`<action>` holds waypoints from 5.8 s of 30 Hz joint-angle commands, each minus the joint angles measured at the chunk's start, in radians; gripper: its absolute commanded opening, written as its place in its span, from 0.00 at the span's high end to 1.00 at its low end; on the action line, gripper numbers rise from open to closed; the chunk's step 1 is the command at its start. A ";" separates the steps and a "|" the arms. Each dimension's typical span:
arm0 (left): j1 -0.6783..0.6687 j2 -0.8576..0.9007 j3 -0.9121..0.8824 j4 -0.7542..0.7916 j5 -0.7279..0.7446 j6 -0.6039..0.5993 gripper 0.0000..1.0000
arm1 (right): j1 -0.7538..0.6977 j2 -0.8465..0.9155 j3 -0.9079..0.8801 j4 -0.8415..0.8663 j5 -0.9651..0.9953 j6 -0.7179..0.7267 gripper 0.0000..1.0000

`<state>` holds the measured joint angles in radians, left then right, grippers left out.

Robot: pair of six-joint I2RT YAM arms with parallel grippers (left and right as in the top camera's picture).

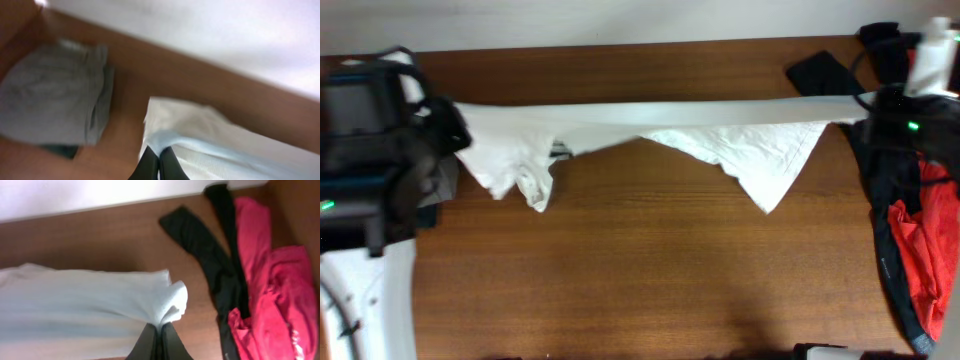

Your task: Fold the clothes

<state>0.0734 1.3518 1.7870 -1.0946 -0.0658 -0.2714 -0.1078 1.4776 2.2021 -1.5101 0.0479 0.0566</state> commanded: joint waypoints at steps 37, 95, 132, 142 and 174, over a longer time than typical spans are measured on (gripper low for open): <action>0.125 0.466 0.514 0.408 0.542 0.173 1.00 | -0.051 0.374 0.306 0.222 0.040 0.050 0.96; -0.065 0.526 -0.379 -0.283 0.273 0.332 0.01 | -0.225 0.414 -0.700 0.045 0.039 0.026 0.96; -0.279 0.490 -0.369 -0.016 0.758 0.251 1.00 | -0.225 0.414 -0.700 0.045 0.035 0.026 0.96; -0.383 0.493 -0.369 0.300 0.653 0.103 0.90 | -0.225 0.414 -0.700 0.045 0.035 0.026 0.96; -0.304 0.494 -0.539 0.220 0.381 -0.453 0.59 | -0.225 0.414 -0.700 0.045 0.024 0.026 0.96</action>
<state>-0.2298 1.8553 1.2659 -0.8940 0.3298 -0.6395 -0.3374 1.9179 1.5028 -1.4631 0.0776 0.0757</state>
